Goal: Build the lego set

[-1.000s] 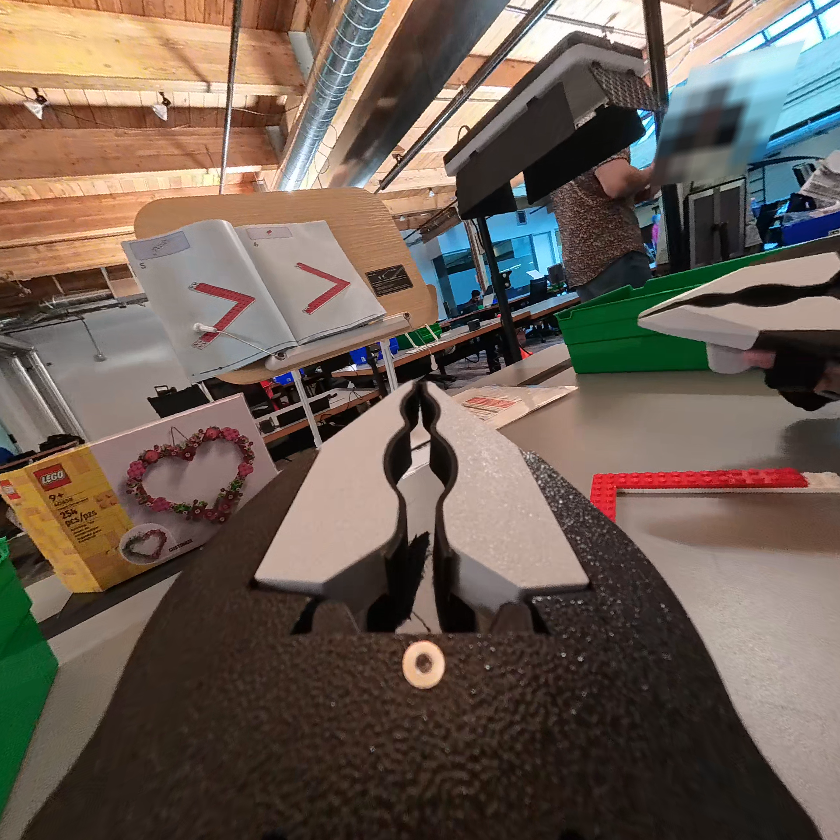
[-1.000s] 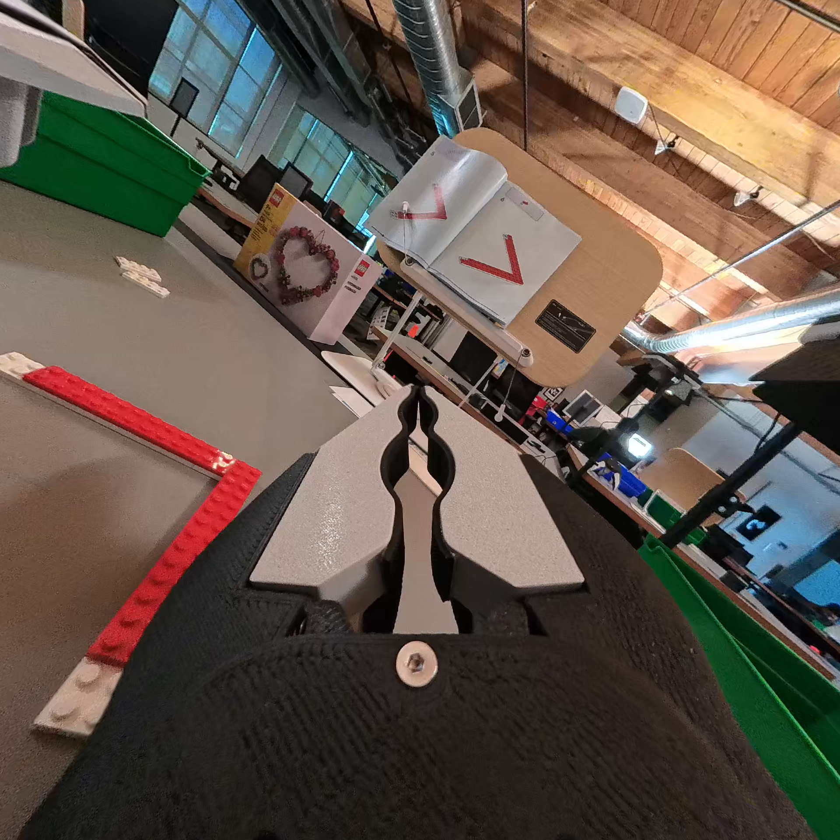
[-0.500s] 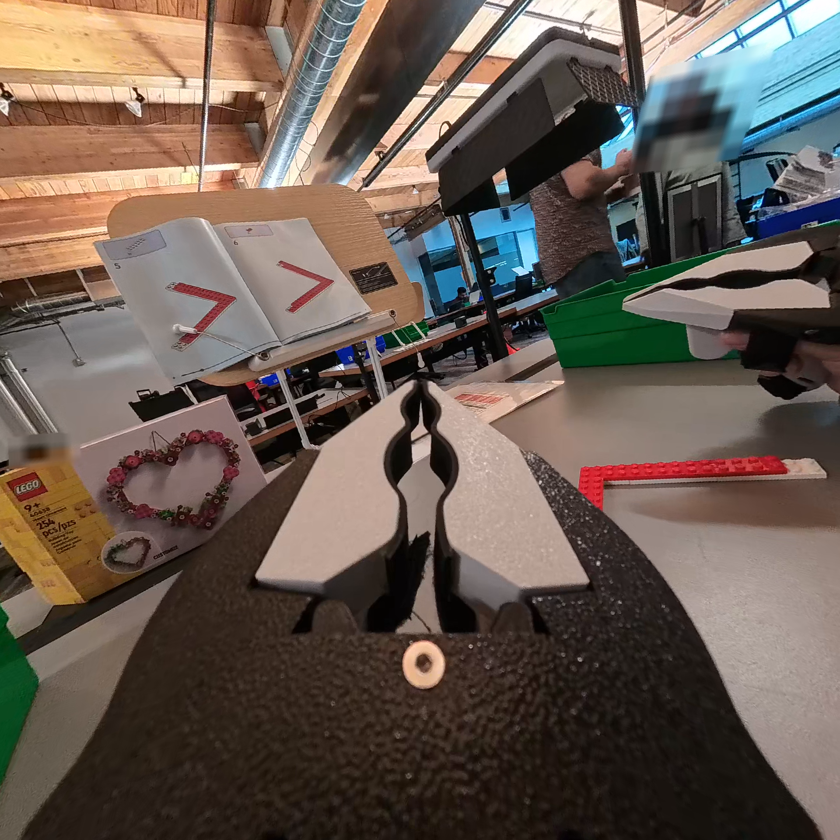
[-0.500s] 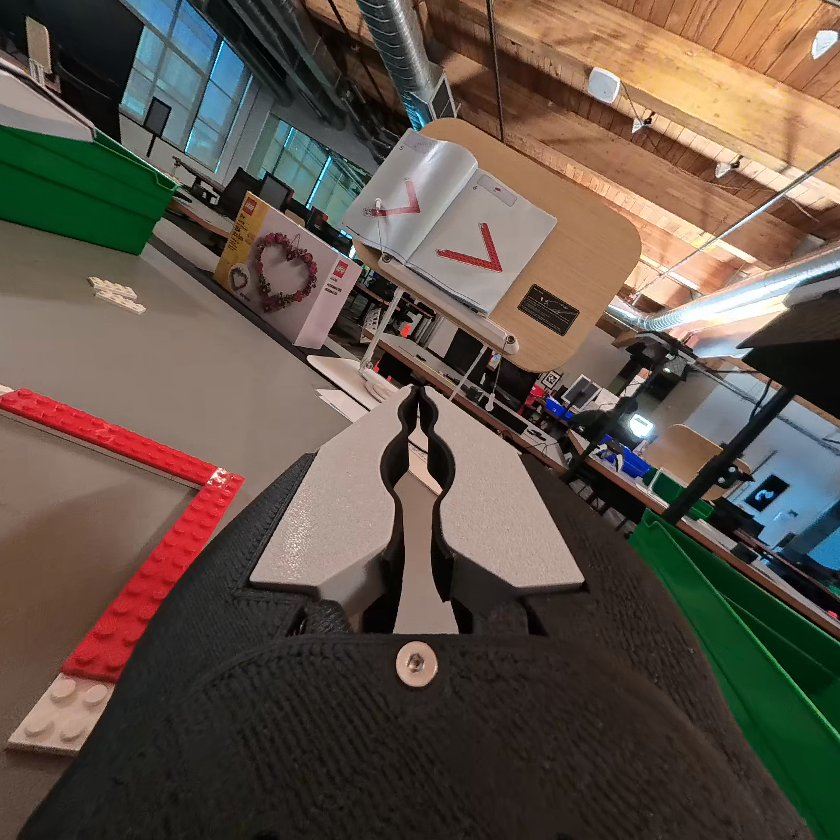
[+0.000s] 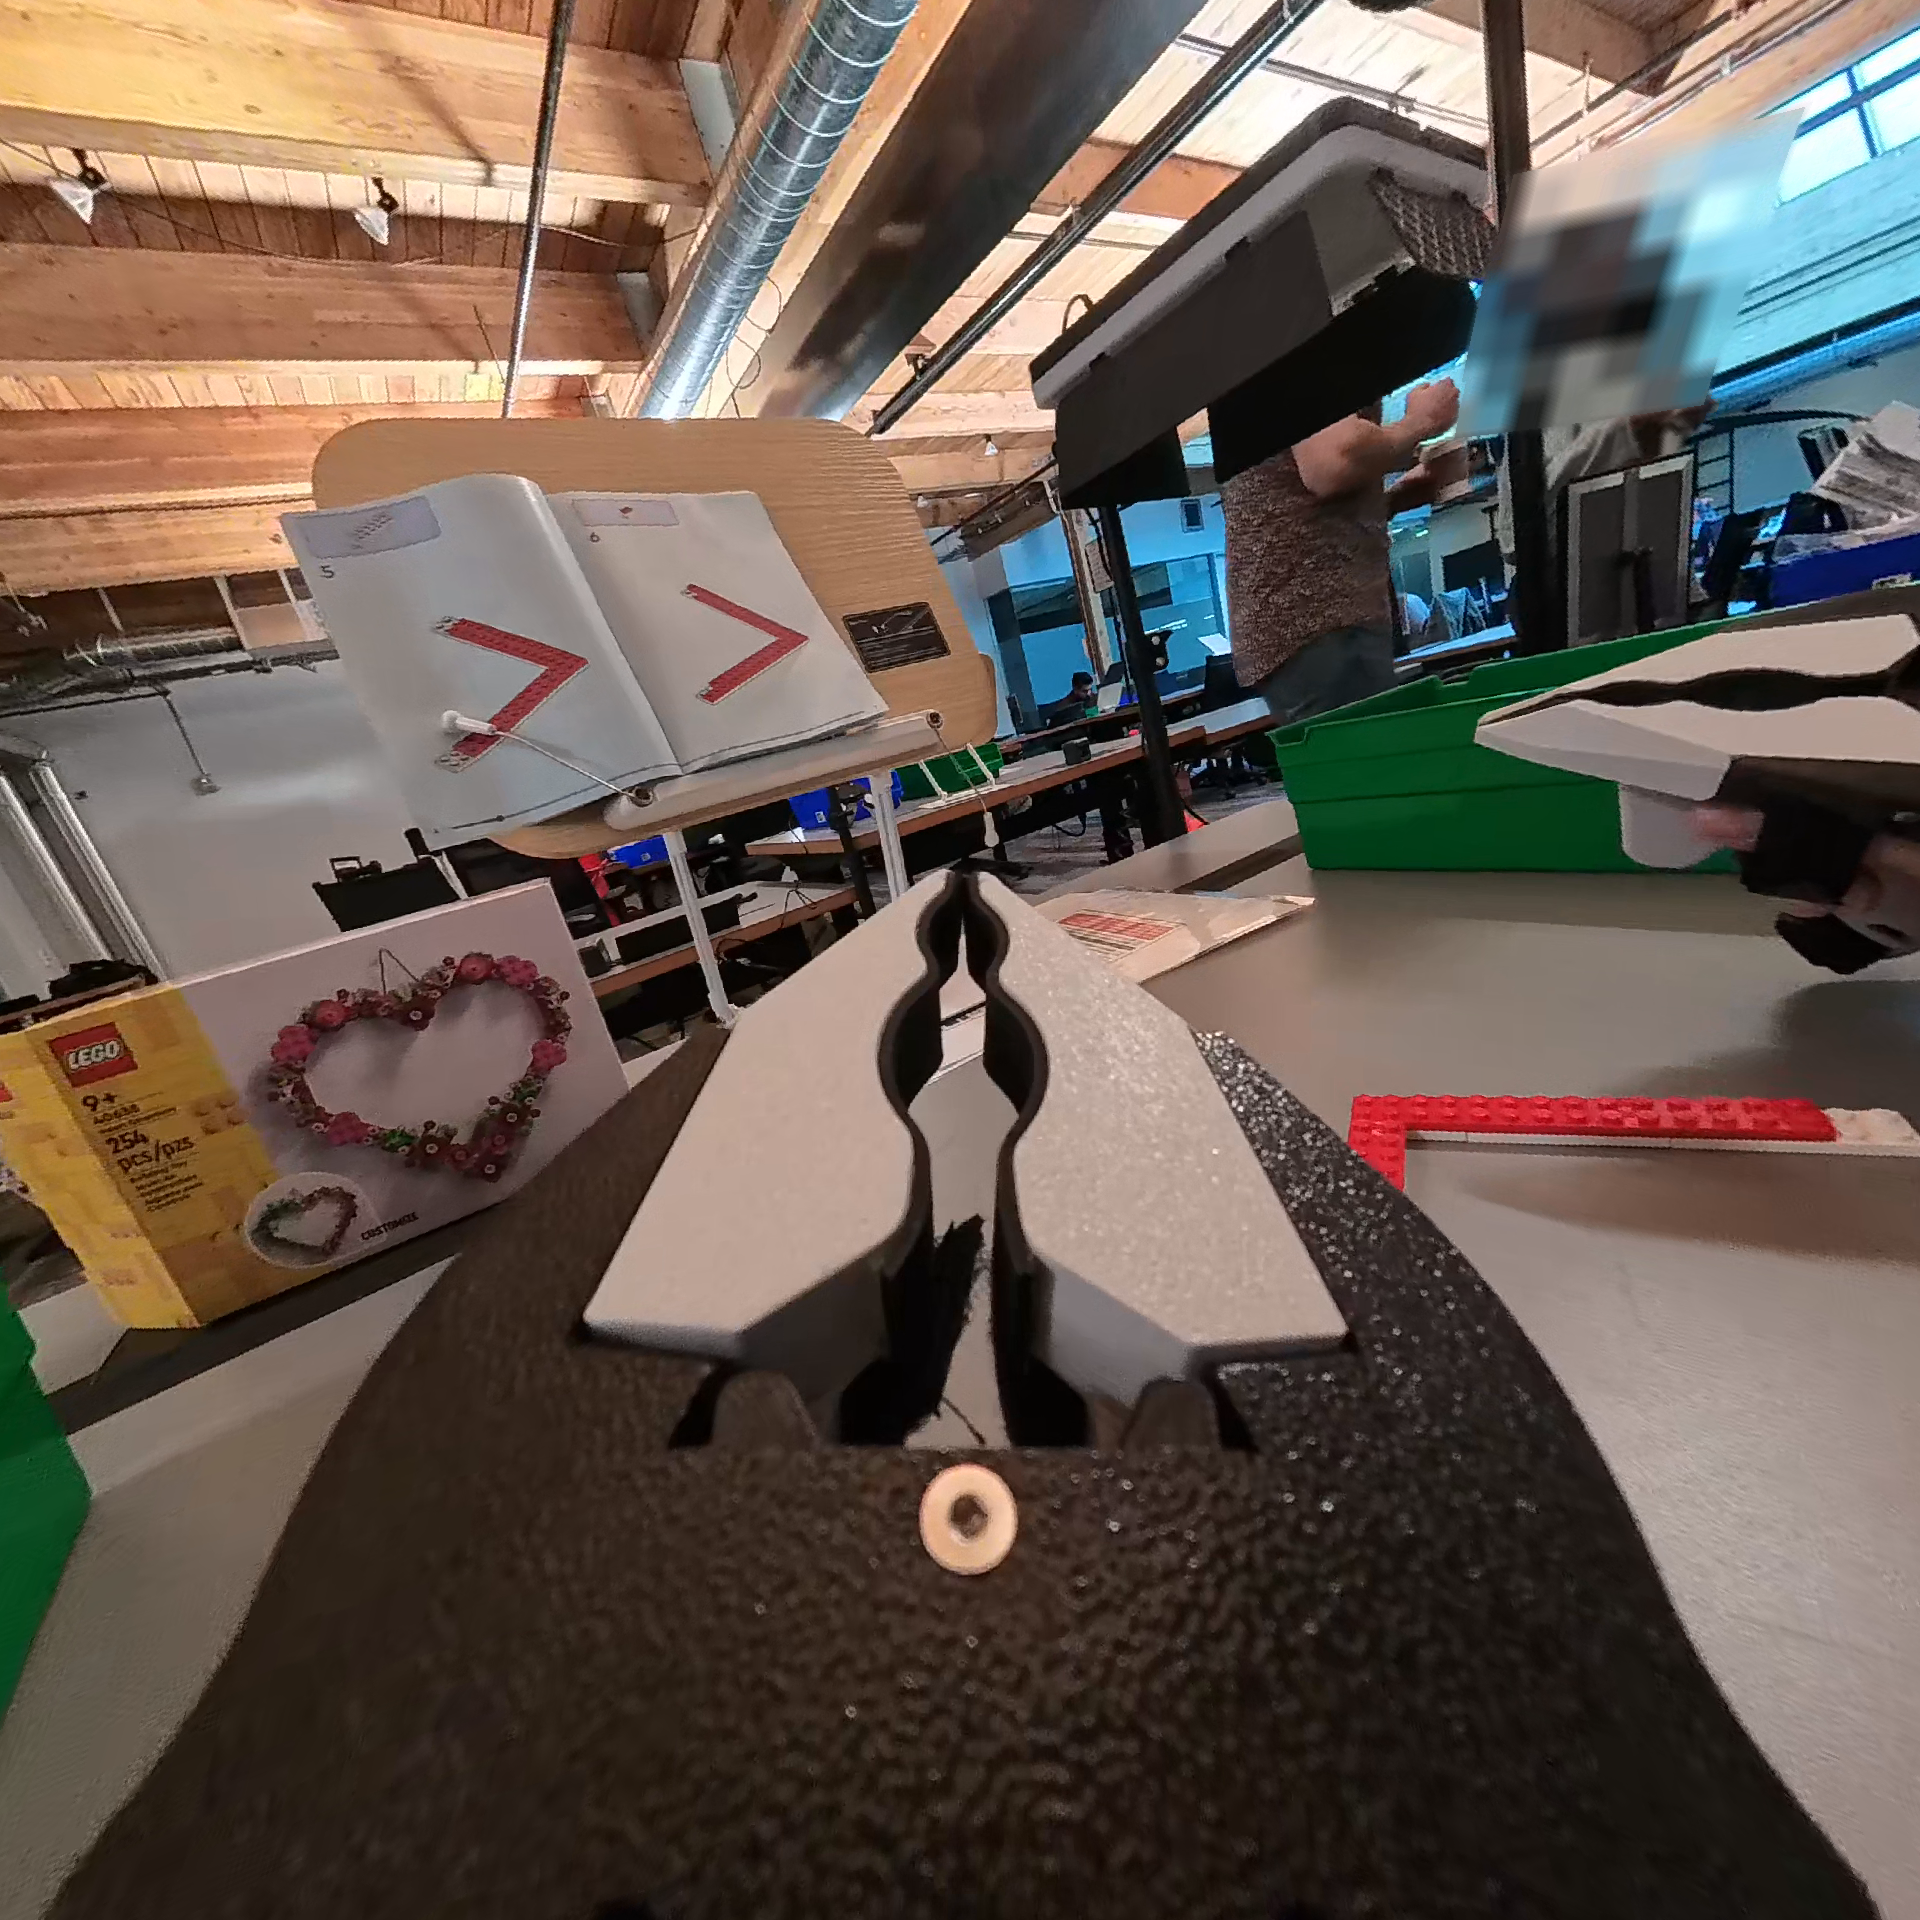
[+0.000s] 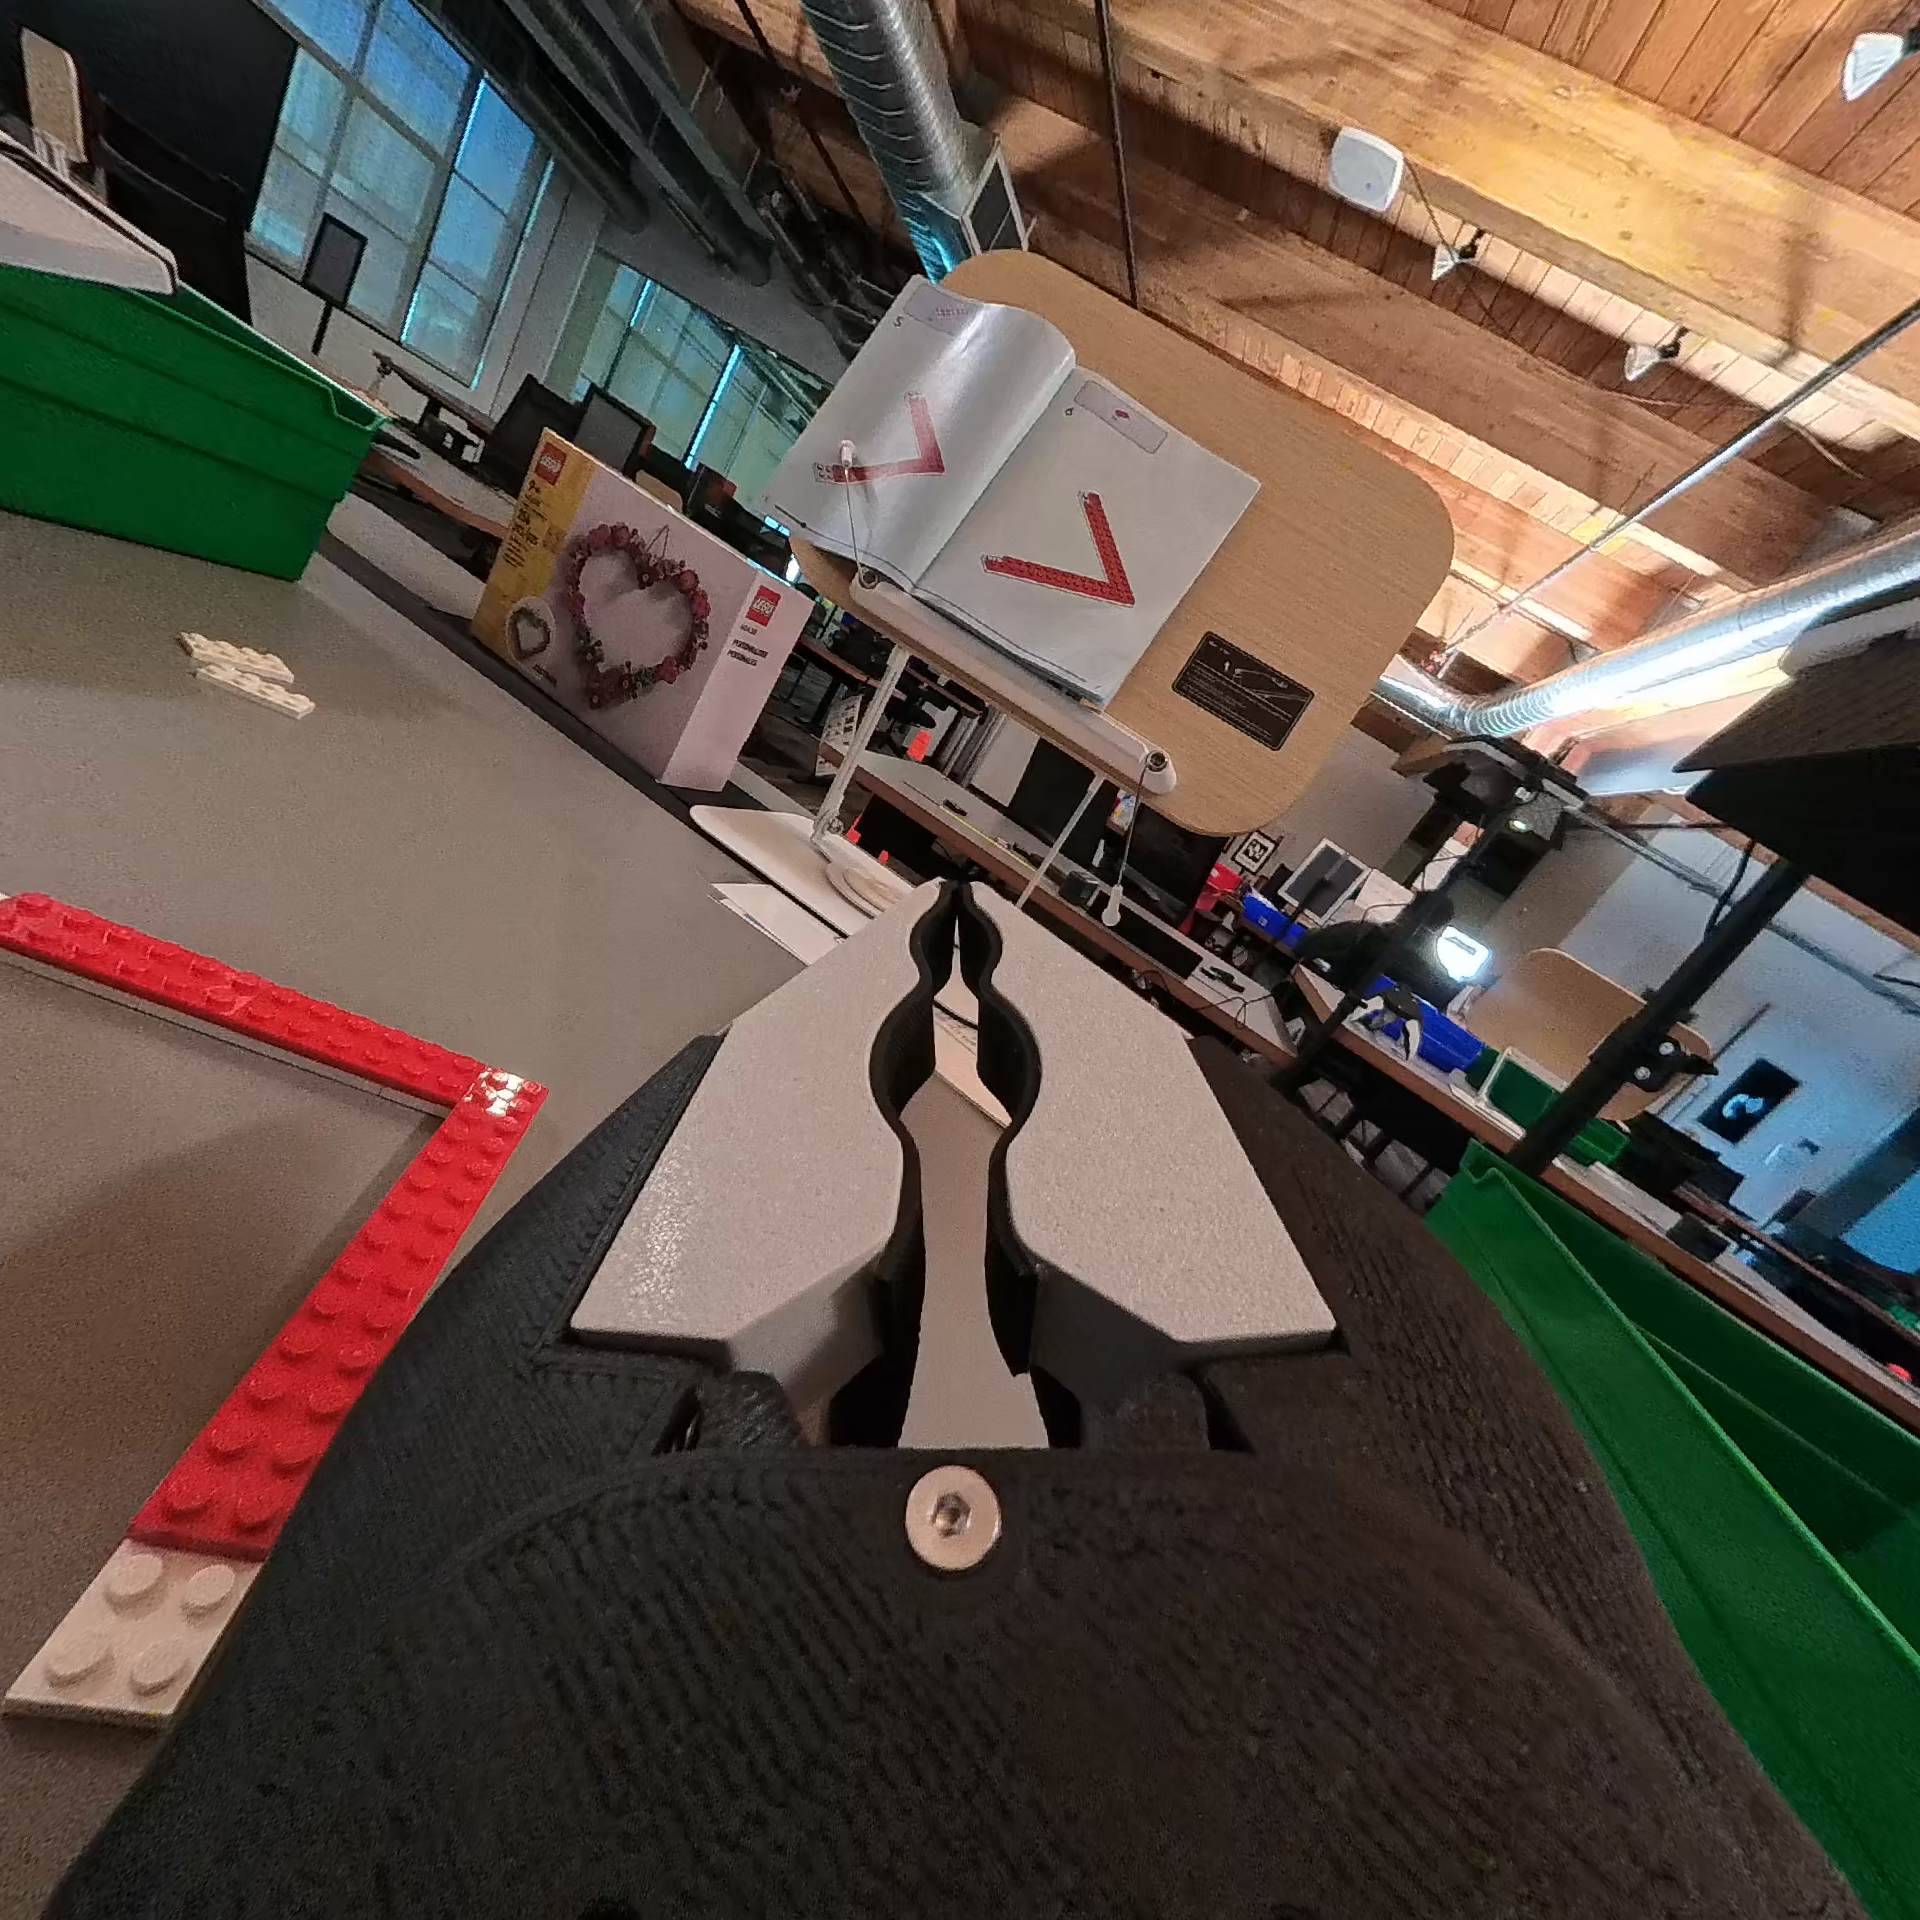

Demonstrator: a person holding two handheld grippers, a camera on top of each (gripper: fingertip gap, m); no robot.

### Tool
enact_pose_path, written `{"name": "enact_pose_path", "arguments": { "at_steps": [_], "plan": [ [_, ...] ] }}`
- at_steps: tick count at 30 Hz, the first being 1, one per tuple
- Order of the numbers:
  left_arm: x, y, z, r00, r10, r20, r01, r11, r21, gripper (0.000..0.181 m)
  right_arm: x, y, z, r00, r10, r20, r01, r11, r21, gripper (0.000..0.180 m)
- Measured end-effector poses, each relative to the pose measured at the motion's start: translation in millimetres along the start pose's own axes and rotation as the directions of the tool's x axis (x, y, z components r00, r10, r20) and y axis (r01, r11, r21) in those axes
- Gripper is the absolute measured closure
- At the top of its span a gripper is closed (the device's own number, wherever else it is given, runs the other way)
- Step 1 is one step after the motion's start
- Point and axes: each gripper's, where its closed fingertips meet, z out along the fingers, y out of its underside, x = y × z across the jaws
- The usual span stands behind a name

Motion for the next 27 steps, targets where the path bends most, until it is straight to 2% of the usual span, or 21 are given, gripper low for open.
{"name": "enact_pose_path", "arguments": {
  "at_steps": [27],
  "plan": [
    [-3.5,0.0,-0.7,1.0,-0.009,0.017,0.009,1.0,0.005,0.181,0.4,0.3,-0.3,1.0,-0.001,-0.002,0.001,1.0,-0.001,0.18]
  ]
}}
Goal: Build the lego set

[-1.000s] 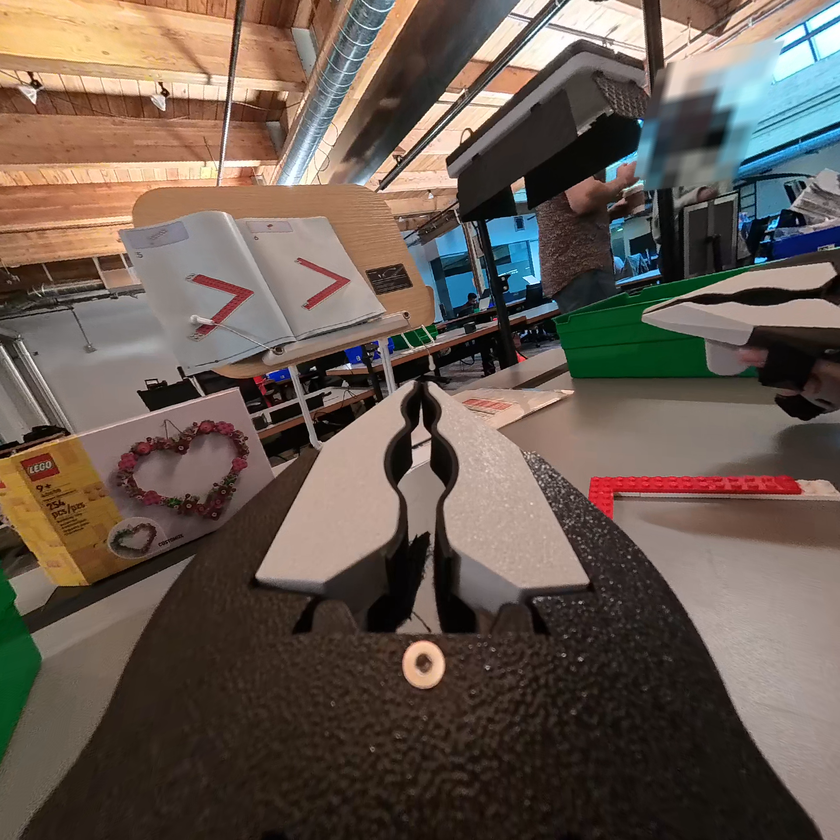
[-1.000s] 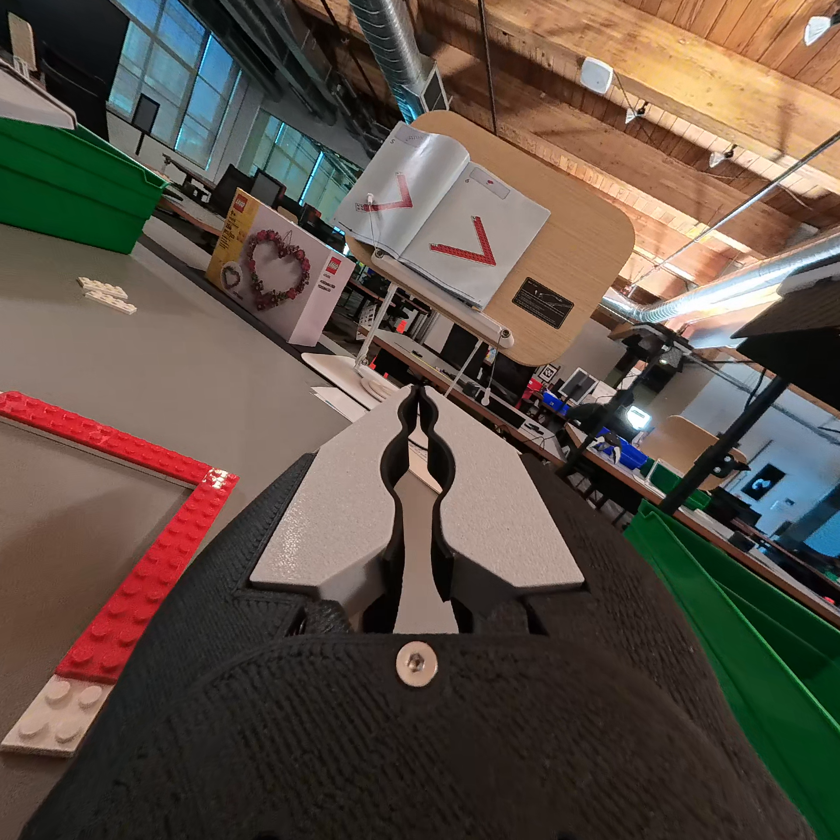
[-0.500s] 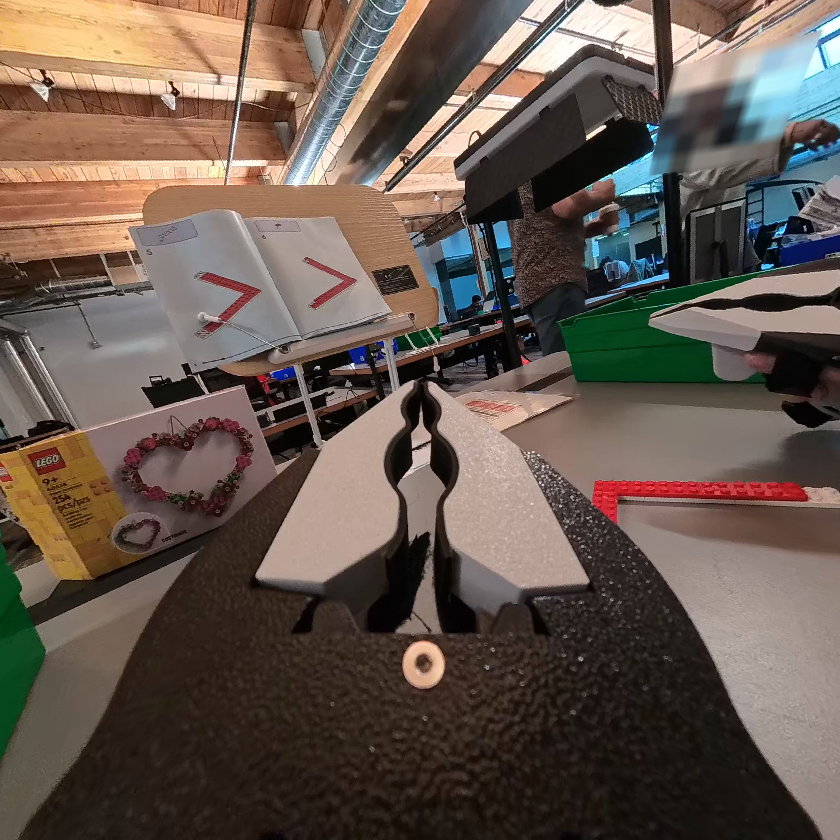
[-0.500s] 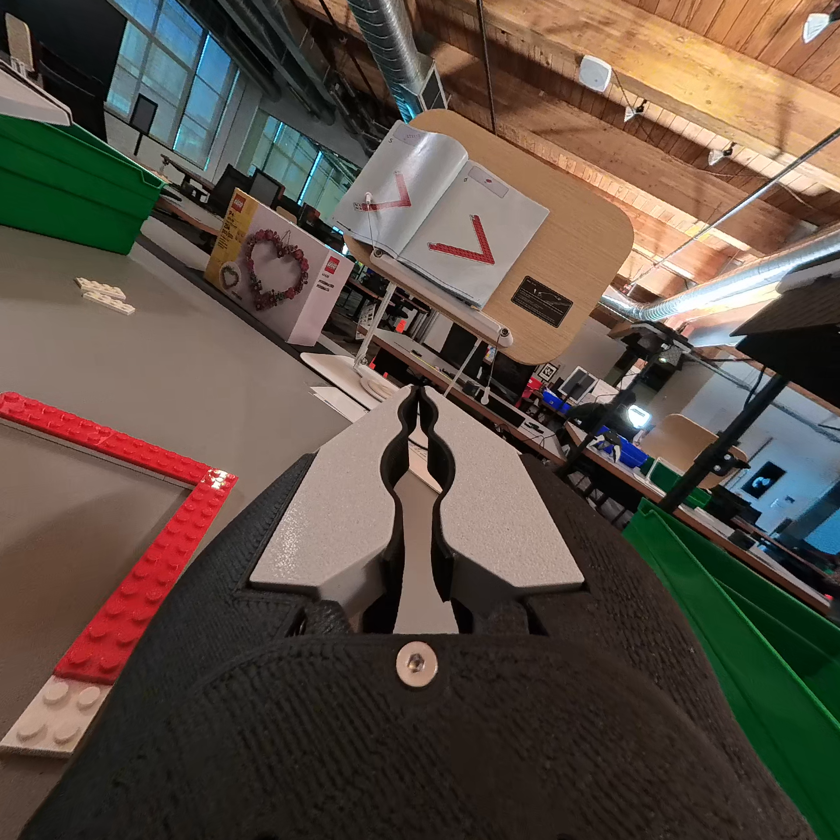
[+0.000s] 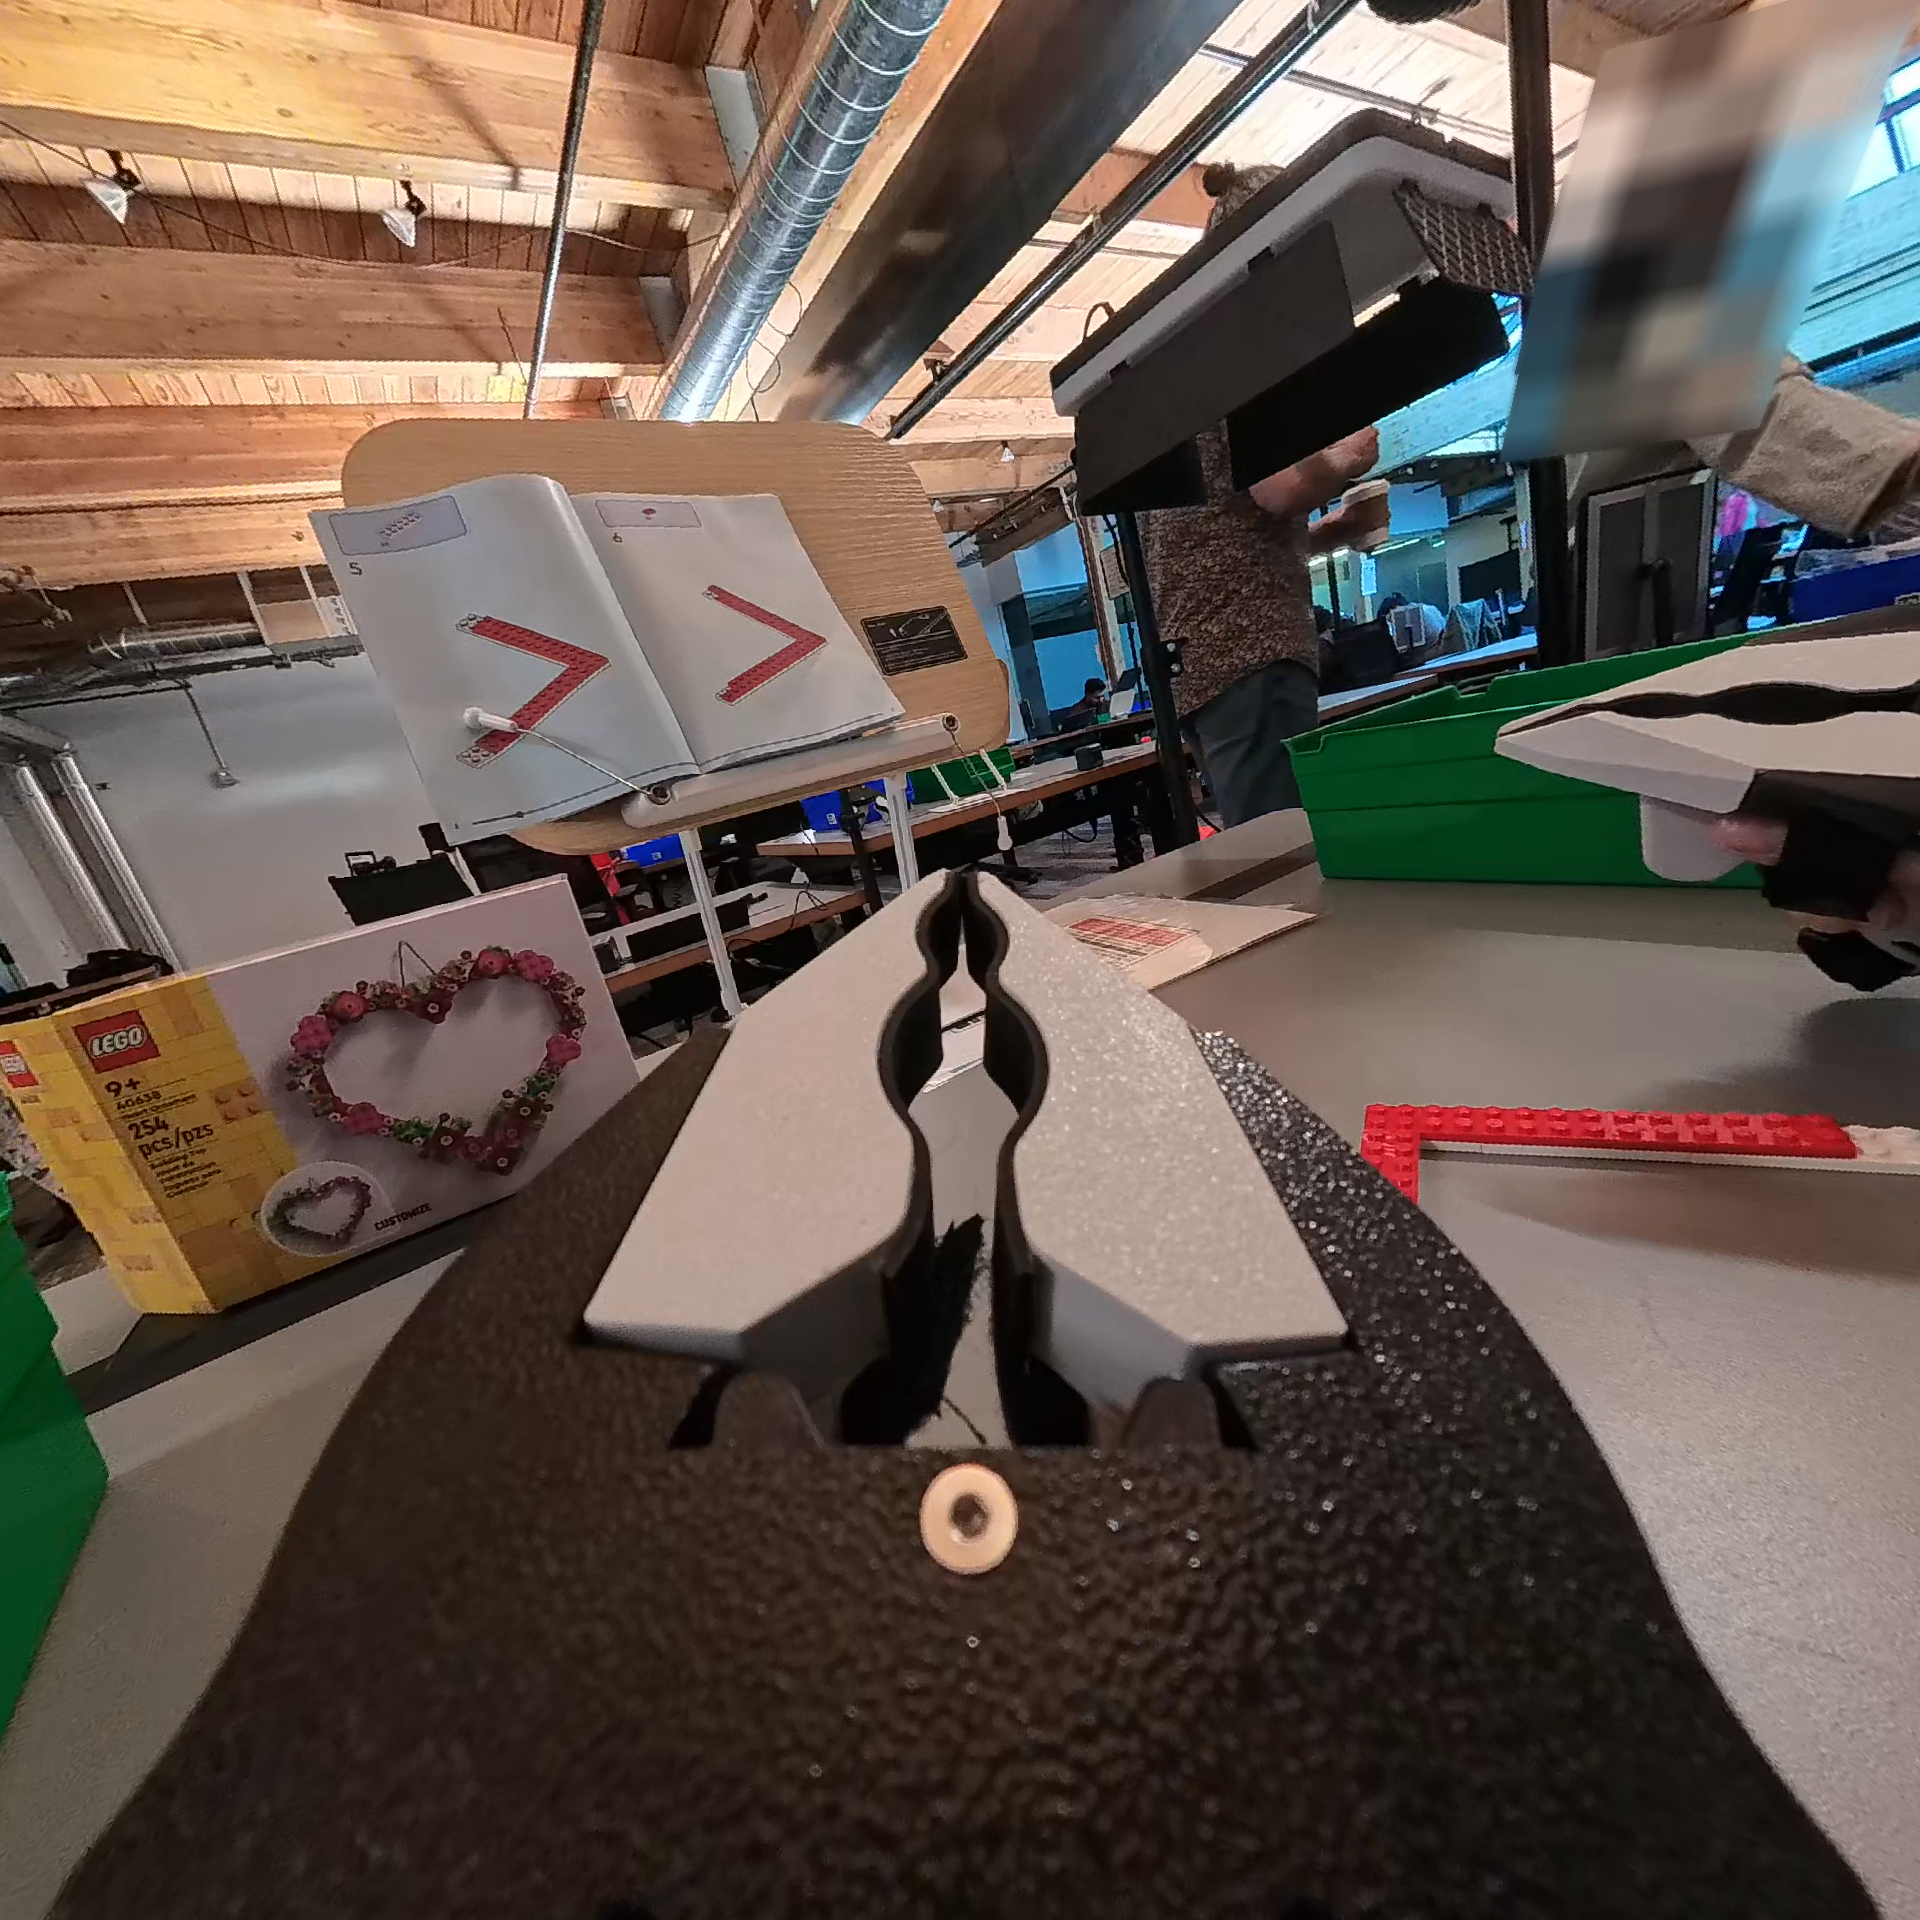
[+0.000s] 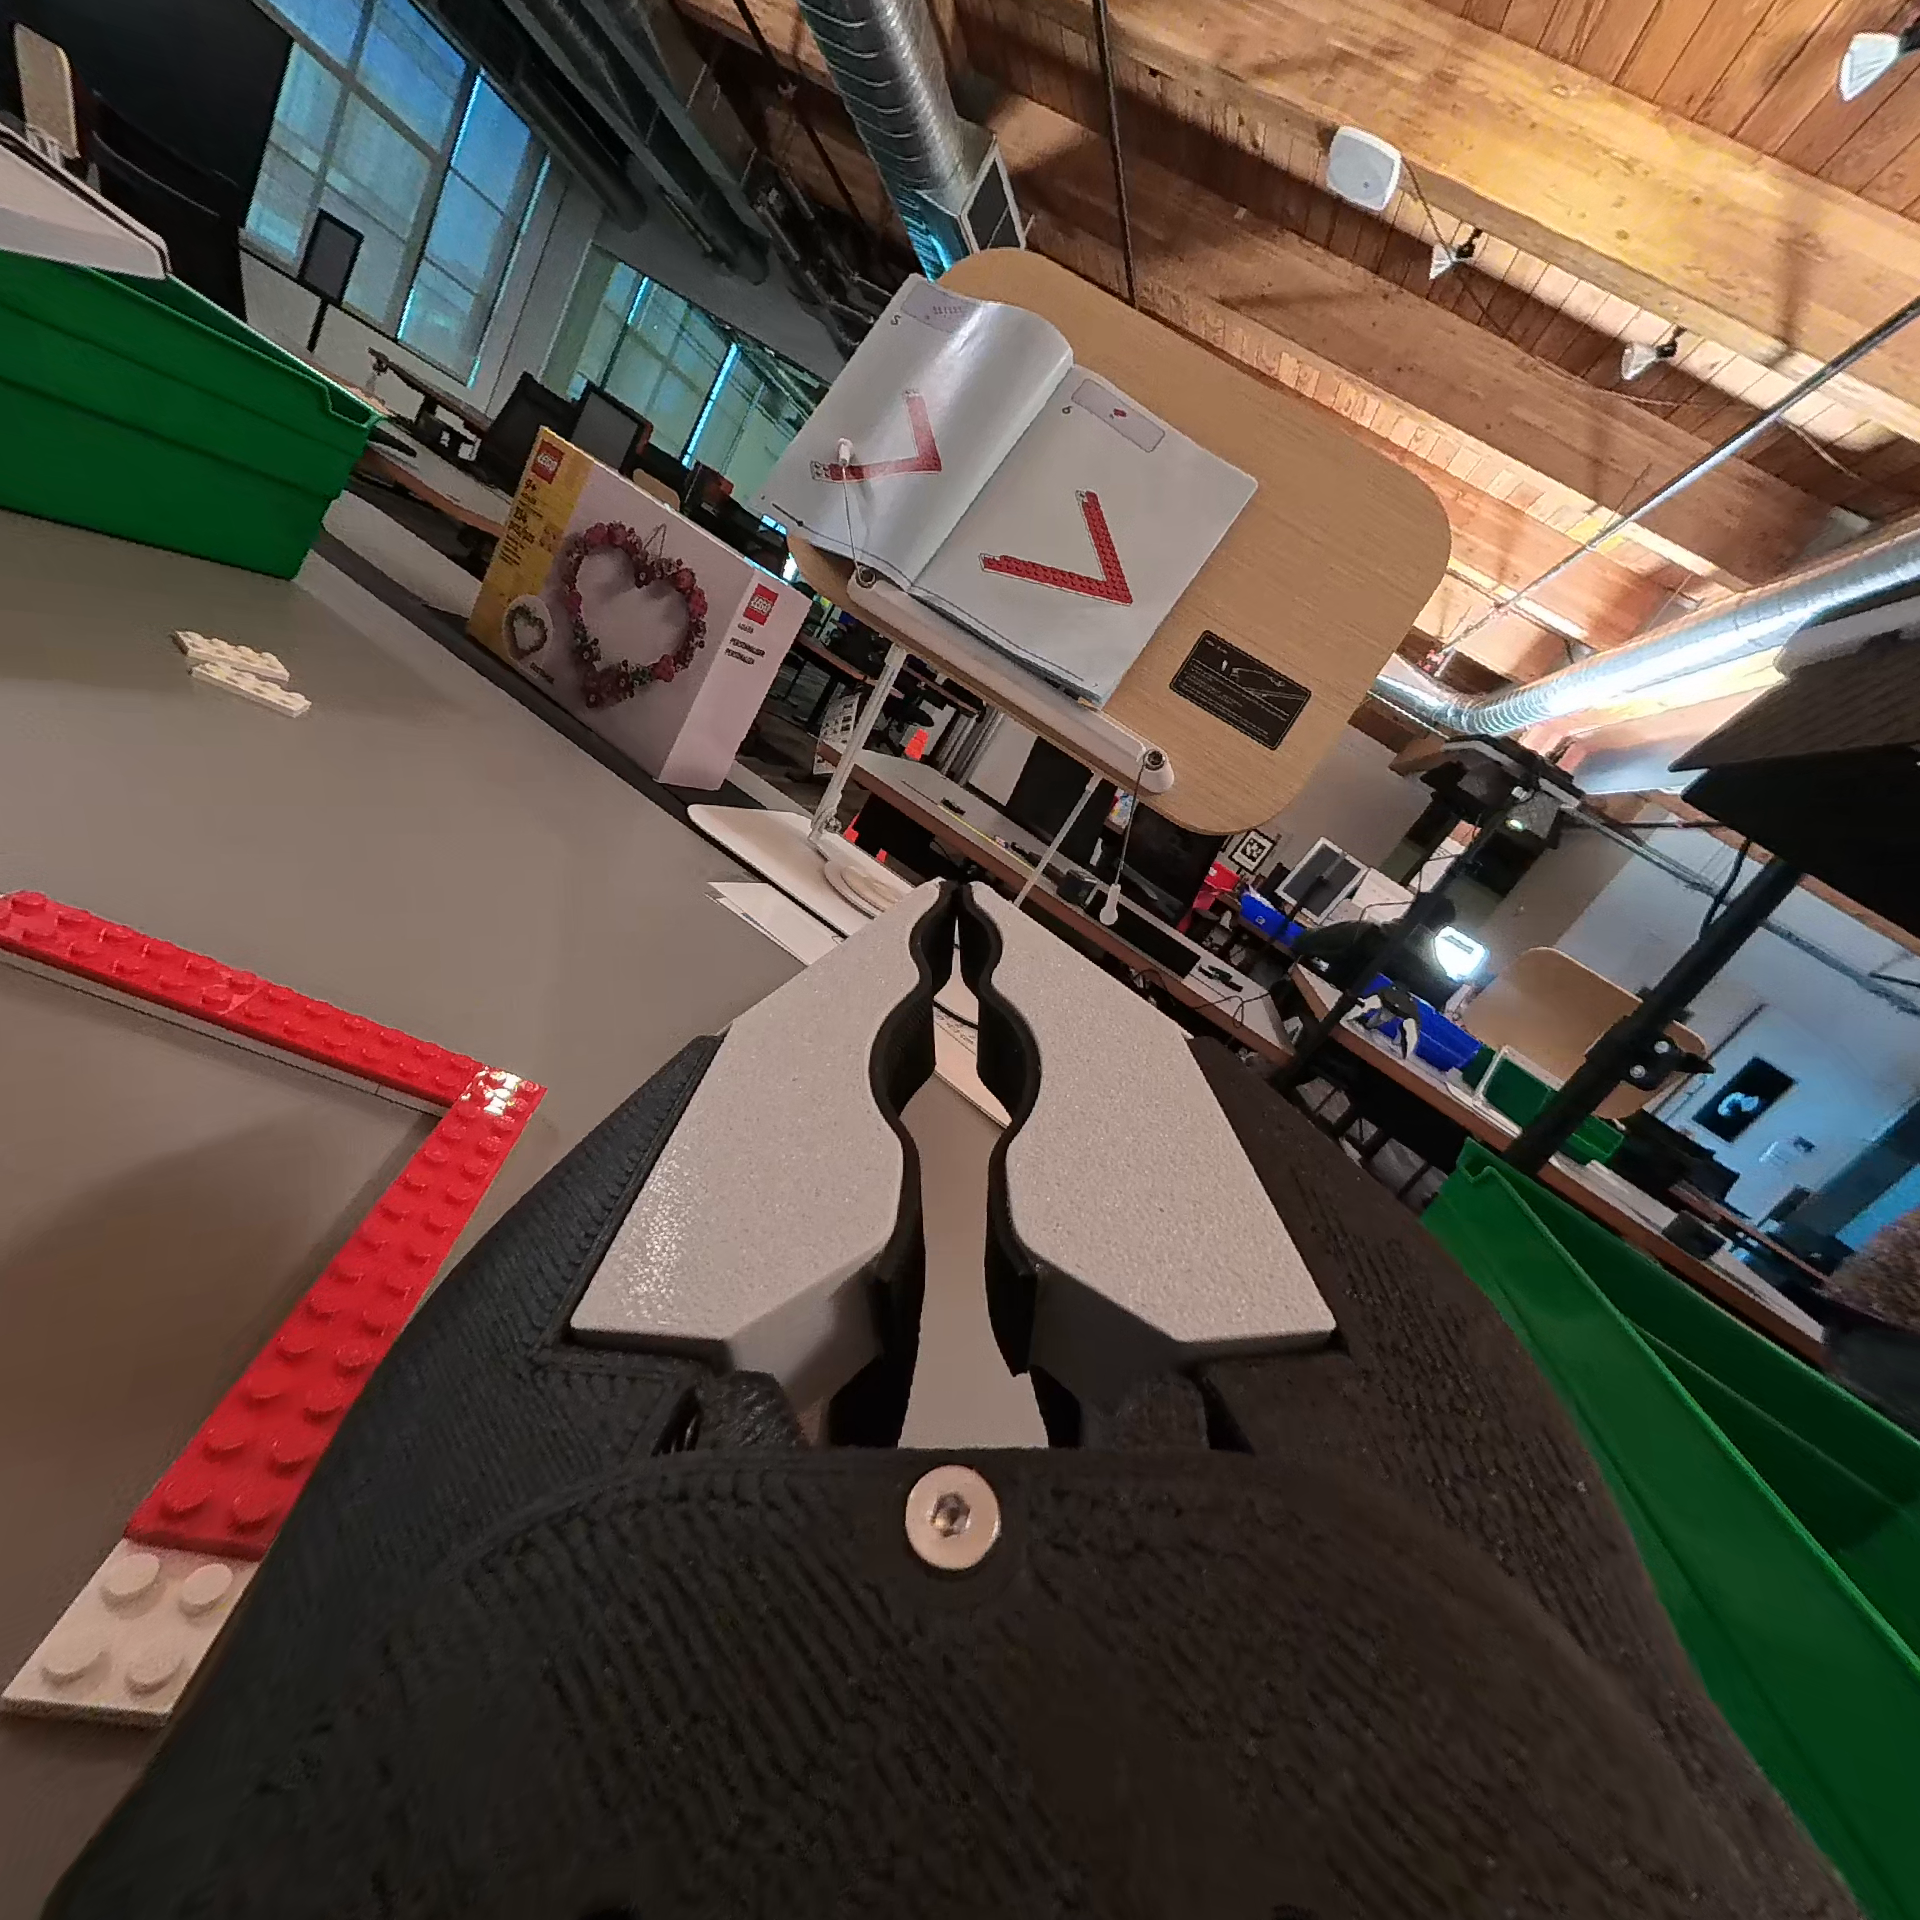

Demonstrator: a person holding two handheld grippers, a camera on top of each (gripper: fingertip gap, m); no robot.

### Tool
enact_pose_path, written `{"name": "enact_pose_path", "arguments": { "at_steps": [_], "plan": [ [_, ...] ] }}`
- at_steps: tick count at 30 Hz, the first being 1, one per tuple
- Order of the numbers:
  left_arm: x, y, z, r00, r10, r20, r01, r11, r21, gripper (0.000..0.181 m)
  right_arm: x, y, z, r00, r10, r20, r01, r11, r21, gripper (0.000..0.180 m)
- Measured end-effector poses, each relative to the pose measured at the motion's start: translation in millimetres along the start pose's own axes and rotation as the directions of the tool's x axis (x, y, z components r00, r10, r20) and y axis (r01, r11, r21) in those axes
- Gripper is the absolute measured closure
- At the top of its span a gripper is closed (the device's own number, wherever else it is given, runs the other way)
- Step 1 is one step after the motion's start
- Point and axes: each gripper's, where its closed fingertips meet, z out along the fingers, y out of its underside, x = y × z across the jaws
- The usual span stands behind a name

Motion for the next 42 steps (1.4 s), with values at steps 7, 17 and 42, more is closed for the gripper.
{"name": "enact_pose_path", "arguments": {
  "at_steps": [7,17,42],
  "plan": [
    [6,-2,0,0.999,0.042,-0.017,-0.042,0.999,0.002,0.181,0,-1,-1,1.0,-0.006,-0.001,0.006,1.0,0.002,0.18],
    [55,-11,-1,0.934,0.333,-0.127,-0.33,0.943,0.051,0.181,12,3,-5,0.998,0.005,-0.063,-0.006,1.0,-0.022,0.18],
    [28,-9,4,0.976,0.2,-0.083,-0.198,0.98,0.026,0.181,7,15,-1,0.99,-0.127,-0.064,0.12,0.987,-0.108,0.18]
  ]
}}
